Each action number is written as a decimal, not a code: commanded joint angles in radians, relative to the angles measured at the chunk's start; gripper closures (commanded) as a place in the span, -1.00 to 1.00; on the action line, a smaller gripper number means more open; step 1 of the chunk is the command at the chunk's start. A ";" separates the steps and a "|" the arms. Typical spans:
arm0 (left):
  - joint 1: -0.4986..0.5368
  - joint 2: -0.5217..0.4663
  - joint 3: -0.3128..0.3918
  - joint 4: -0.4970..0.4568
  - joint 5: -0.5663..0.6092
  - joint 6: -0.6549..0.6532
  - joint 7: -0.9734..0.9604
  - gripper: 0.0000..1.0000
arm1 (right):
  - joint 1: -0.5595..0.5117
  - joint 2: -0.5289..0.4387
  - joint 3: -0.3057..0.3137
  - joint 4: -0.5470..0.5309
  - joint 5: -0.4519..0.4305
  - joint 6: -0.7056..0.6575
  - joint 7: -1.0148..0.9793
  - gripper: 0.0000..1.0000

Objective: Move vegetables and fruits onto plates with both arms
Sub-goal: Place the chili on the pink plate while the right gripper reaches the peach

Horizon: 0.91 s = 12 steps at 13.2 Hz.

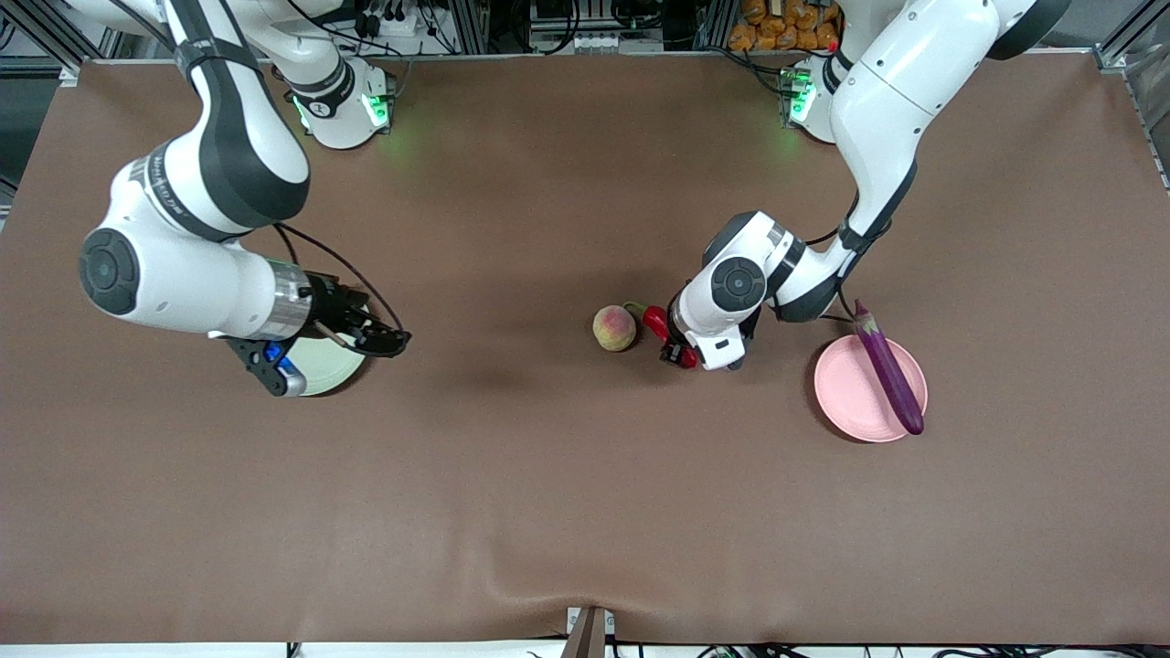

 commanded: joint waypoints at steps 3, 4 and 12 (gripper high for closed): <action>0.010 -0.062 0.004 -0.004 0.064 -0.073 0.034 1.00 | 0.080 0.018 -0.005 0.026 0.043 0.042 0.140 -1.00; 0.020 -0.091 0.004 0.005 0.101 -0.155 0.073 1.00 | 0.106 0.025 -0.005 0.026 0.055 0.060 0.166 -1.00; 0.307 -0.188 0.002 0.068 0.120 -0.347 0.710 1.00 | 0.250 0.201 0.097 0.015 0.032 0.413 0.407 -1.00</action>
